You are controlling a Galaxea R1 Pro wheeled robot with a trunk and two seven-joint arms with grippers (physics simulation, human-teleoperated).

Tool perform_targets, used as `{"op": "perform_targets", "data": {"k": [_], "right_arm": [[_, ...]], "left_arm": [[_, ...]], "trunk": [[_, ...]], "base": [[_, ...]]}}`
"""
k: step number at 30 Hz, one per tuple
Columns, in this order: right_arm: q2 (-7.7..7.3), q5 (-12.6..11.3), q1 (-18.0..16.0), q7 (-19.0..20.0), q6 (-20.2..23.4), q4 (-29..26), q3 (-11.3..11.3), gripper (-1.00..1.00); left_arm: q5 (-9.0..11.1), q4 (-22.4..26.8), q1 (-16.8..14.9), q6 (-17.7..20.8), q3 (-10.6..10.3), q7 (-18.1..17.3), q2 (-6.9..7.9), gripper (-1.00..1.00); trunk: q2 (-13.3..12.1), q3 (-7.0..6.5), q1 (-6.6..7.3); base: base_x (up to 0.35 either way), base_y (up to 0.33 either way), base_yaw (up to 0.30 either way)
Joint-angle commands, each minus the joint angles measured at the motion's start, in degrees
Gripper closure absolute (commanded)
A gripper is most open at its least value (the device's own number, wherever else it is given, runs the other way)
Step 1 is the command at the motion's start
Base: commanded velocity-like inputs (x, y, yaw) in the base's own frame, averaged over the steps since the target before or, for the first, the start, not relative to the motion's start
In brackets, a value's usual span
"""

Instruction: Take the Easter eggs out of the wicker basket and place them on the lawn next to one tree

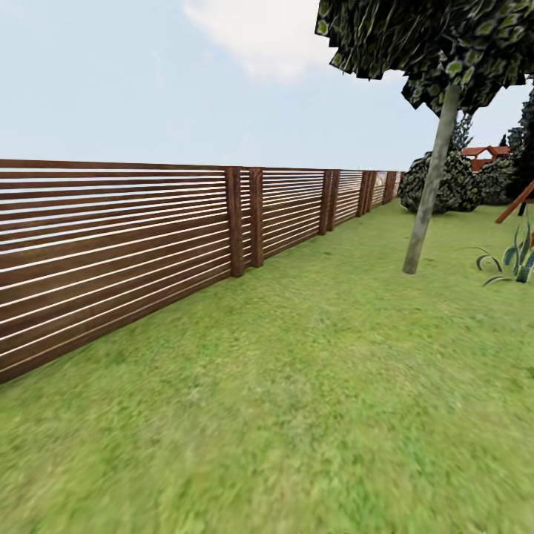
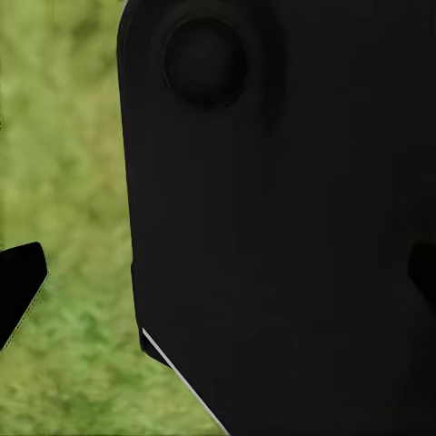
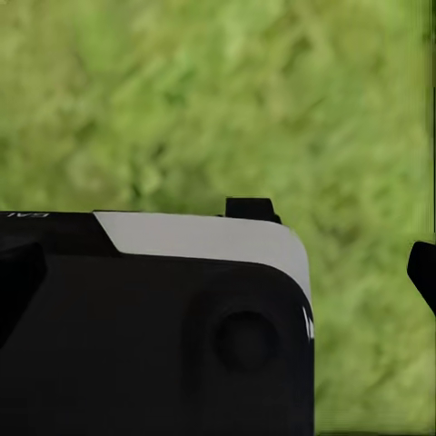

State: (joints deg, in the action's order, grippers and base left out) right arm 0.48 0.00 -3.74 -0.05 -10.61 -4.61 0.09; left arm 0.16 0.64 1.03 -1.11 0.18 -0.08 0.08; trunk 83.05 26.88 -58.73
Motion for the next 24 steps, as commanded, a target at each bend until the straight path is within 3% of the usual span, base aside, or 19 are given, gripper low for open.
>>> {"op": "perform_targets", "data": {"k": [1, 24], "right_arm": [[-0.01, 0.00, -0.04, -0.02, -0.20, 0.06, 0.00, -1.00], [-0.56, -0.53, -0.04, 0.05, -0.20, 0.13, -0.09, -1.00]], "left_arm": [[0.01, 0.07, 0.03, -0.12, 0.01, -0.01, 0.01, -1.00], [0.00, 0.07, 0.03, -0.12, -0.09, -0.01, 0.14, -1.00]], "trunk": [[0.02, 0.04, 0.00], [0.02, 0.04, 0.00]], "base": [[0.000, 0.000, -0.283], [0.000, 0.000, -0.283]]}}
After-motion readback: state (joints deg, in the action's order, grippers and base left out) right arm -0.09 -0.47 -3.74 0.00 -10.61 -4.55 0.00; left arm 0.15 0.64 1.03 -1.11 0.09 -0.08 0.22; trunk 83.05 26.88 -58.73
